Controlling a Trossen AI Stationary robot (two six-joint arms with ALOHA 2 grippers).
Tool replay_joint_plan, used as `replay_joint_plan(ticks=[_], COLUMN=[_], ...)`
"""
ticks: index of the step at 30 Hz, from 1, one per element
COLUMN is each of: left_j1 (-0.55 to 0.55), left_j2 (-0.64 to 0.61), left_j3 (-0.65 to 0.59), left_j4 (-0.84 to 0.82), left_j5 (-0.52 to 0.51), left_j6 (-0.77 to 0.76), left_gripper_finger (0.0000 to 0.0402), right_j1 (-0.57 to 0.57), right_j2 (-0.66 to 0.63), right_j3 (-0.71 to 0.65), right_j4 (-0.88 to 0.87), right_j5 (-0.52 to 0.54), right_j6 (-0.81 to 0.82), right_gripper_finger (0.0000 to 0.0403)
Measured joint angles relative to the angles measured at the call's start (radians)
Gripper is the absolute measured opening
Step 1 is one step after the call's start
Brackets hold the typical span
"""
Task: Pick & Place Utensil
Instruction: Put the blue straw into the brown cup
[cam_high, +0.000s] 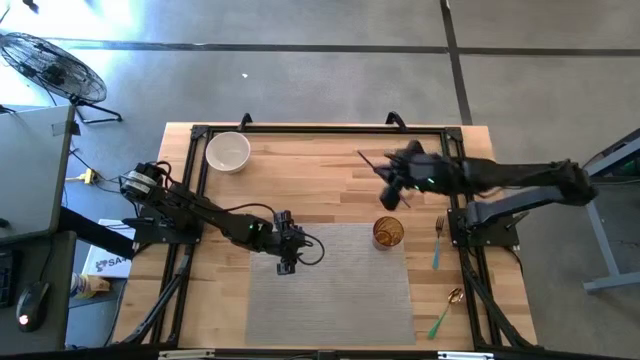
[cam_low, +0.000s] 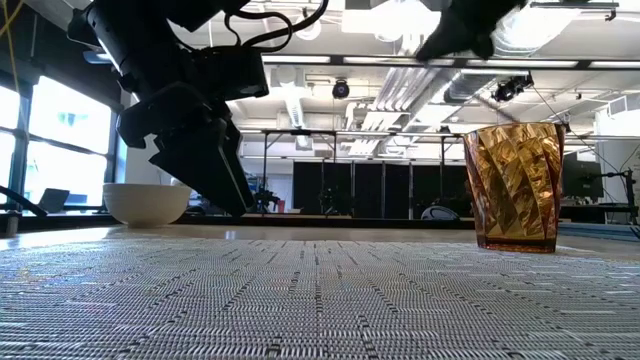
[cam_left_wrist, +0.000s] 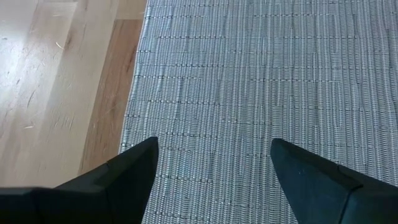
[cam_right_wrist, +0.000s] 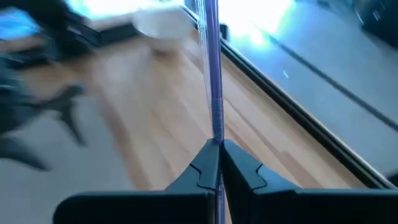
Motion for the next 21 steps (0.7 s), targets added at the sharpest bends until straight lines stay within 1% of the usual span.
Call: replay_joint_plan(ticks=[4, 9, 10, 14, 17, 21], left_j1=[0.000, 0.000, 0.000, 0.000, 0.000, 0.000], left_j2=[0.000, 0.000, 0.000, 0.000, 0.000, 0.000], left_j3=[0.000, 0.000, 0.000, 0.000, 0.000, 0.000], left_j4=[0.001, 0.003, 0.003, 0.004, 0.004, 0.006], left_j5=[0.000, 0.001, 0.001, 0.001, 0.001, 0.001], left_j6=[0.000, 0.000, 0.000, 0.000, 0.000, 0.000], left_gripper_finger=[0.0305, 0.0305, 0.0305, 0.0305, 0.0305, 0.0305], right_j1=[0.142, 0.304, 0.329, 0.396, 0.413, 0.426], right_j2=[-0.059, -0.056, -0.054, -0.060, -0.074, -0.102], right_j3=[0.000, -0.002, -0.015, -0.171, -0.313, -0.461], right_j4=[0.049, 0.146, 0.195, 0.483, 0.676, 0.845], right_j5=[0.070, 0.142, 0.149, 0.149, 0.095, 0.052], right_j6=[-0.002, -0.081, -0.093, -0.176, -0.186, -0.182], right_gripper_finger=[0.0007, 0.0004, 0.0003, 0.0004, 0.0006, 0.0003])
